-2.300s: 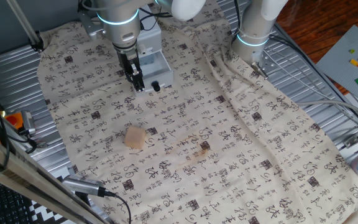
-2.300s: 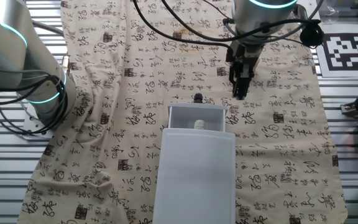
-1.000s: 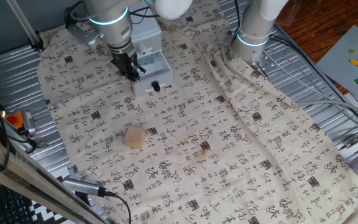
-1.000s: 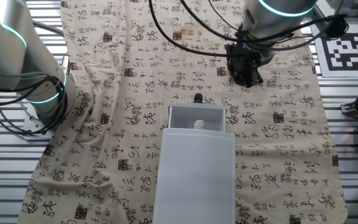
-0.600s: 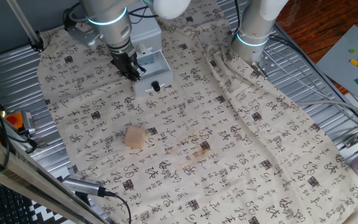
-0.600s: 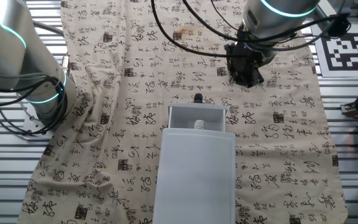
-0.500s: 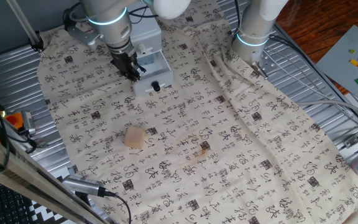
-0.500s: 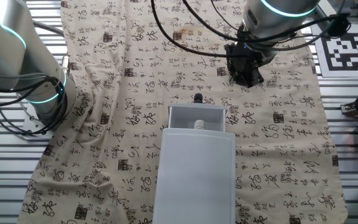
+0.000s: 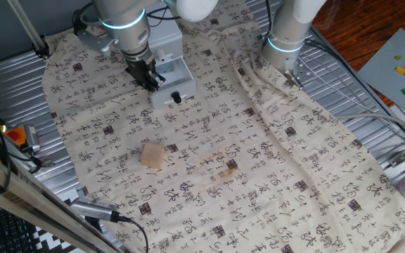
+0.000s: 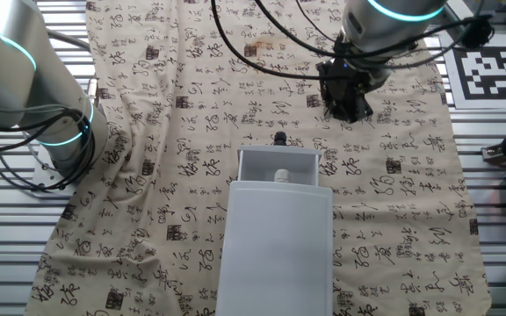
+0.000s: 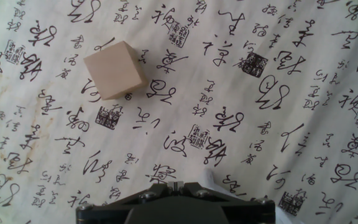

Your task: Put things in the drawer

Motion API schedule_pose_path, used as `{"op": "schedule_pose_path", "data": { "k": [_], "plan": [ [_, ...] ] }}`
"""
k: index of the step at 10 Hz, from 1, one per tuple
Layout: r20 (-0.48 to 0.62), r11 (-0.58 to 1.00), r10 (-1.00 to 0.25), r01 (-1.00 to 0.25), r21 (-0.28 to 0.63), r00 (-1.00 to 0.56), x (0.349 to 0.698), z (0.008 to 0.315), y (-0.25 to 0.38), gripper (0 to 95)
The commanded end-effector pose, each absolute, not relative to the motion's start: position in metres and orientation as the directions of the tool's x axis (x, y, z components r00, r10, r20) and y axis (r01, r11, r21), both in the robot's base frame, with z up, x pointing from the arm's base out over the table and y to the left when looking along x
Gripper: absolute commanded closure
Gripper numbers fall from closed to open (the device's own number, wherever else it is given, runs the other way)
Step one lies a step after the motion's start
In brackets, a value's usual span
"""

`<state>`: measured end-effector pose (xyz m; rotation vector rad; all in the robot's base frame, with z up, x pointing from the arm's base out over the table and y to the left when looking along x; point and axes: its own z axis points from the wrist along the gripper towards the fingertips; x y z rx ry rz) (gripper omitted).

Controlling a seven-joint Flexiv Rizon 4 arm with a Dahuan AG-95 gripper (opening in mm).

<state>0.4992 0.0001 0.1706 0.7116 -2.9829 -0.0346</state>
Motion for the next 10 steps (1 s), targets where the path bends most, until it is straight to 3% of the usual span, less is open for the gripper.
{"op": "schedule_pose_path", "data": {
  "k": [1, 10],
  "plan": [
    [0.075, 0.888, -0.460, -0.458, 0.043, -0.885, 0.4999, 0.1703, 0.0001, 95.0],
    [0.078, 0.870, -0.493, -0.491, 0.045, -0.867, 0.4999, 0.1703, 0.0001, 95.0]
  ]
}}
